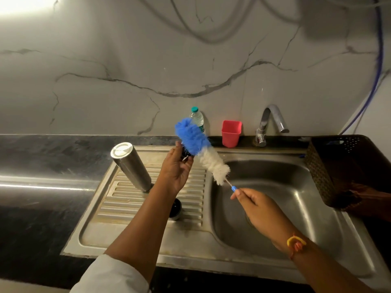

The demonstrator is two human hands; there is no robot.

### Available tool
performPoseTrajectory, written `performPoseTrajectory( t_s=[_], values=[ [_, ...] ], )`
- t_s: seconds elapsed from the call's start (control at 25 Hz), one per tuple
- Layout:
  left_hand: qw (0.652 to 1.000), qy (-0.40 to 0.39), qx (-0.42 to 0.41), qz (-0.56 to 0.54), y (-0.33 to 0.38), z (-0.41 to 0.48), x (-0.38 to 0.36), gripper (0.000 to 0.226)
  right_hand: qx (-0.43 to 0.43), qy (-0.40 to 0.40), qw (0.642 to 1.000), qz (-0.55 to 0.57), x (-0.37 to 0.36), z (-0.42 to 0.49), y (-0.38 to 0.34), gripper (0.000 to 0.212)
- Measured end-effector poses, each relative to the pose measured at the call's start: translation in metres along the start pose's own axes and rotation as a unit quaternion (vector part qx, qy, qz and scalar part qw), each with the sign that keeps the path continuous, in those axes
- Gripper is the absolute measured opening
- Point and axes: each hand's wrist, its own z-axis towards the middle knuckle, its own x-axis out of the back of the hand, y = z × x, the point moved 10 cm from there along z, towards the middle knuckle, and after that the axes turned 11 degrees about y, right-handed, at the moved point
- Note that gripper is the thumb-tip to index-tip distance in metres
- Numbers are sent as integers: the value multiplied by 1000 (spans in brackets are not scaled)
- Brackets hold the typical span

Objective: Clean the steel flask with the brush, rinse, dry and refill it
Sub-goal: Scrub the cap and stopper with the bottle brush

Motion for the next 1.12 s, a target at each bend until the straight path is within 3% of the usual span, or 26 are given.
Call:
performPoseTrajectory(
  t_s=[0.2,0.28,0.4,0.56,0.92,1.12],
  values=[
    [999,23,-22,11,4,-7,-11,58,-9,33,999,1,4,11,10,29],
    [998,45,-42,-11,22,0,-6,52,-11,25,999,-18,4,-5,25,28],
    [996,58,-61,41,25,1,-3,37,-5,53,999,3,14,-6,23,28],
    [996,35,-62,59,12,-2,-5,46,29,55,998,12,6,7,7,27],
    [993,-13,-40,110,10,-12,-12,31,30,58,998,-12,-3,18,4,29],
    [977,-10,-96,189,17,-13,-14,26,67,70,993,-63,0,25,-7,32]
  ],
)
